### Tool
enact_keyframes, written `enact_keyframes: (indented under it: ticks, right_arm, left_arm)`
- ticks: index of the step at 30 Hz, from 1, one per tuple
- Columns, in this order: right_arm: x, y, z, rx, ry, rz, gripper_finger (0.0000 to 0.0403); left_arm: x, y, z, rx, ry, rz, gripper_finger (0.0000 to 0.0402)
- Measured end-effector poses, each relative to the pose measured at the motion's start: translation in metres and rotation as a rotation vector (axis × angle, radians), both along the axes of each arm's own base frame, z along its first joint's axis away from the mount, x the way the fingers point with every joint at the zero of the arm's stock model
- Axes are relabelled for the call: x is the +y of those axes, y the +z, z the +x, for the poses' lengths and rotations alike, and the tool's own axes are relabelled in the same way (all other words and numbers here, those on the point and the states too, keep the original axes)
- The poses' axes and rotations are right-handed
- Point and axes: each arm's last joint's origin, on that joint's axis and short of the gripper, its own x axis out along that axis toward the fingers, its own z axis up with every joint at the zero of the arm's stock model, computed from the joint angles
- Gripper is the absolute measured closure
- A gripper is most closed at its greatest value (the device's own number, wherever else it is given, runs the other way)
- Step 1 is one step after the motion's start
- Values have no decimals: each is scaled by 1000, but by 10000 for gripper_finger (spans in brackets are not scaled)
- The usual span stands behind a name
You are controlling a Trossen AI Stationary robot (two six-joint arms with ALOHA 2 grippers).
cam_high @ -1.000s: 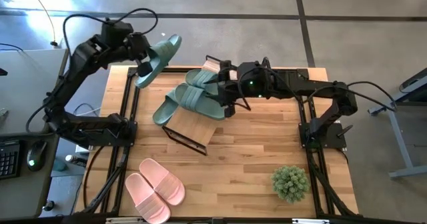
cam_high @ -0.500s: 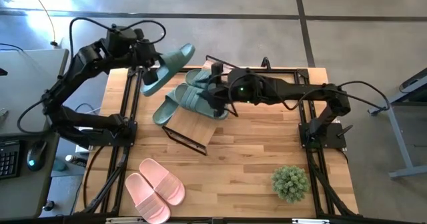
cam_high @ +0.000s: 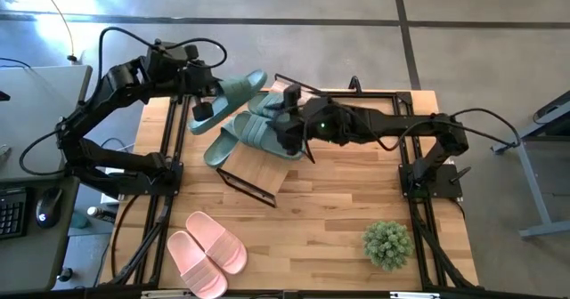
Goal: Pick and place slides into the shelf
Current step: Put the green slide under the shelf
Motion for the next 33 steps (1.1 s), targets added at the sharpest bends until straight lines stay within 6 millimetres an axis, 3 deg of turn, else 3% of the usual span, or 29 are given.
enact_keyframes:
  ticks: [7, 13, 23, 33]
  right_arm:
    - [17, 3, 6, -97, 227, 232, 208]
    - [27, -12, 20, -66, 192, 126, 212]
    - [-1, -14, 28, -105, 103, 115, 238]
    - [-43, -8, -8, 70, -166, 81, 249]
  left_arm:
    - [-1, 0, 2, -13, -3, -7, 401]
    - [0, 0, 4, -28, -15, -18, 401]
    - [2, -2, 9, -23, -42, -29, 401]
    - [8, -10, 20, 22, -106, -59, 401]
